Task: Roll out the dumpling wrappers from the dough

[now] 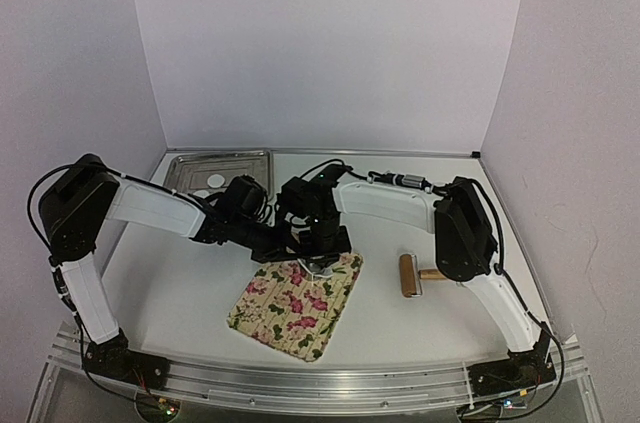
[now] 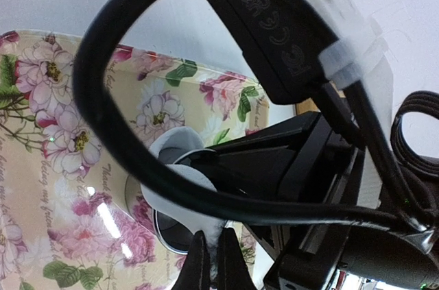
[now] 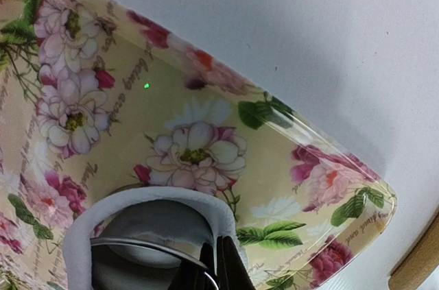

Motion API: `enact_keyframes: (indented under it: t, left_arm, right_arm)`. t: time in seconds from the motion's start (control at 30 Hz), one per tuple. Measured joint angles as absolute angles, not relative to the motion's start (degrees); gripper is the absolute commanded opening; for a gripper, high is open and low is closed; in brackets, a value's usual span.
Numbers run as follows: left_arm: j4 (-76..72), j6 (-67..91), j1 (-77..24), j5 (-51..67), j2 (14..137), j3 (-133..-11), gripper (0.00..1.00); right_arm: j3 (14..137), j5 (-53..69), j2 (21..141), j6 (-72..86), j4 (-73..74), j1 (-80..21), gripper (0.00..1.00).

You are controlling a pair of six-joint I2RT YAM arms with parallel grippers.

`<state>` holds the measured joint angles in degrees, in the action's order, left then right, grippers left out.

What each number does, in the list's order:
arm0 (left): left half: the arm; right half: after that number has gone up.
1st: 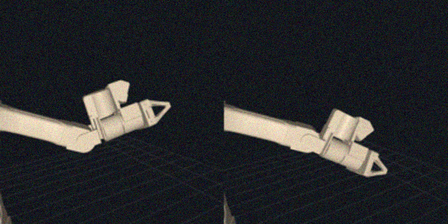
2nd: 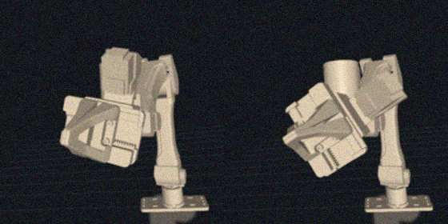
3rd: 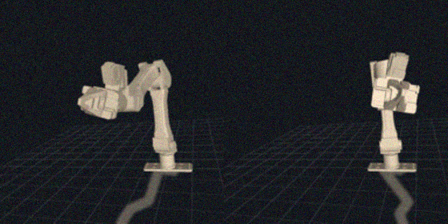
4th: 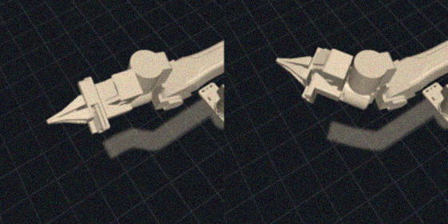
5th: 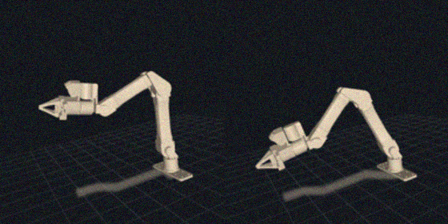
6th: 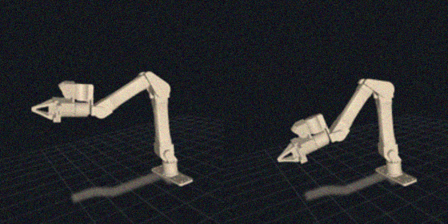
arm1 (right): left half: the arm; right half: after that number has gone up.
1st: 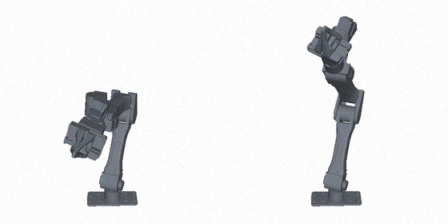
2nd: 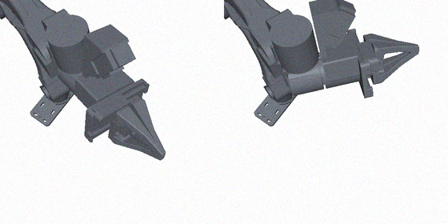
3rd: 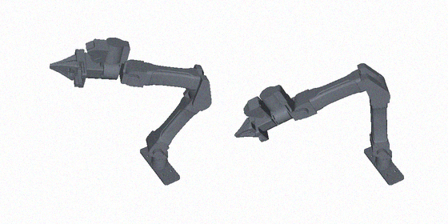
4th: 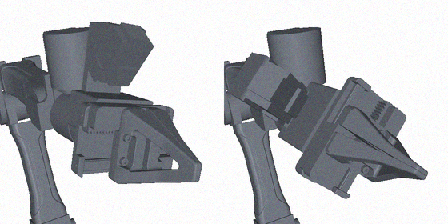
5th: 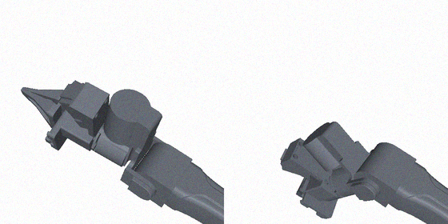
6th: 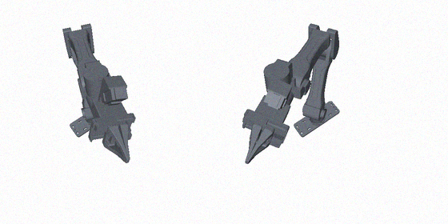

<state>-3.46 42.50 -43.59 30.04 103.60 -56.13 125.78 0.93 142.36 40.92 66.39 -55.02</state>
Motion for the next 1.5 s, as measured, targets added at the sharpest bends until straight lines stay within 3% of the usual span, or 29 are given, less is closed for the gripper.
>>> enact_keyframes:
  t: [0.2,0.77,1.5]
  left_arm:
    - [-2.11,42.44,-43.55,29.72,103.99,-57.21,0.00]
    - [-1.41,42.57,-43.72,30.31,104.59,-59.70,0.00]
    - [-2.98,43.10,-45.07,34.70,109.11,-65.65,0.00]
  right_arm:
    - [123.10,0.82,141.41,41.21,63.38,-54.98,0.24]
    - [109.31,-3.38,130.44,43.36,57.71,-54.94,0.48]
    - [97.86,-10.91,114.76,45.16,51.56,-54.77,0.56]
